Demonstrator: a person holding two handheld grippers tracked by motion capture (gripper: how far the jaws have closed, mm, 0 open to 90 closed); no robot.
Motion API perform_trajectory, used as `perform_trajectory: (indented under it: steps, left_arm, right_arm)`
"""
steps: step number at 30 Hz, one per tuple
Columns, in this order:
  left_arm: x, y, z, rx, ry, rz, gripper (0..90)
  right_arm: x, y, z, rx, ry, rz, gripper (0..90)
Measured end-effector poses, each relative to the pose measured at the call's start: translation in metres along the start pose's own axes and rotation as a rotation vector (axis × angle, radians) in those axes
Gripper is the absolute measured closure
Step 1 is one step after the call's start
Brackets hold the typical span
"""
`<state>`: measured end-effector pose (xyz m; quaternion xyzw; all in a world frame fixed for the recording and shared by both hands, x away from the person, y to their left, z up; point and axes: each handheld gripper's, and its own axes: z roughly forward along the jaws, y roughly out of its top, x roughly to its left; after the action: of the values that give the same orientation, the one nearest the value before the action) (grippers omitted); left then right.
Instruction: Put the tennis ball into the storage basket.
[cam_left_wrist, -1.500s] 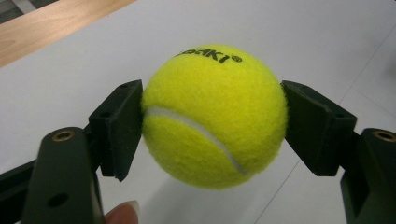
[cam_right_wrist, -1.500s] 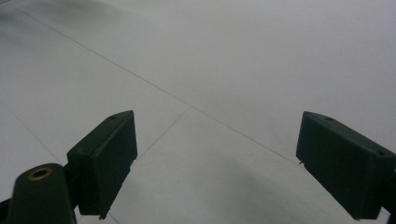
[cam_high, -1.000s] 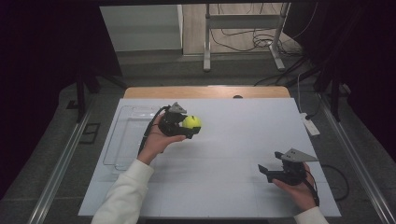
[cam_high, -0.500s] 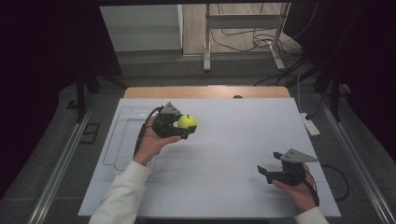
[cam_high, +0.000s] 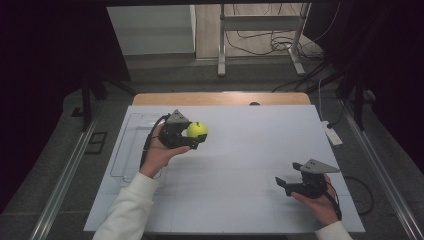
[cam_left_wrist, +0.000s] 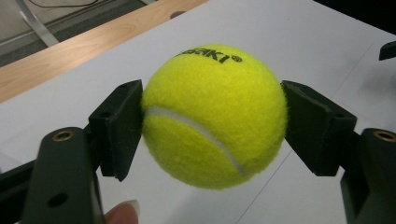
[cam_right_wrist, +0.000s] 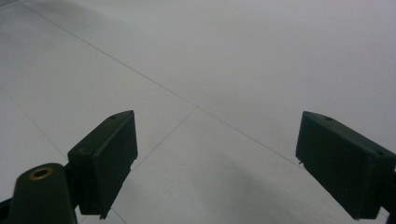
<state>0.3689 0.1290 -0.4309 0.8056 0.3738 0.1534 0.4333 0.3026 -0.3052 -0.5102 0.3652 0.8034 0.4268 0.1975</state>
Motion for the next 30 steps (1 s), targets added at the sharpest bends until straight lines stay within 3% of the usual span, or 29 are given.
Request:
perform_trajectory:
  steps: [30]
  left_arm:
    - [0.016, -0.009, -0.019, -0.033, 0.056, -0.024, 26.4]
  right_arm:
    - [0.0, 0.0, 0.001, 0.002, -0.001, 0.006, 13.4]
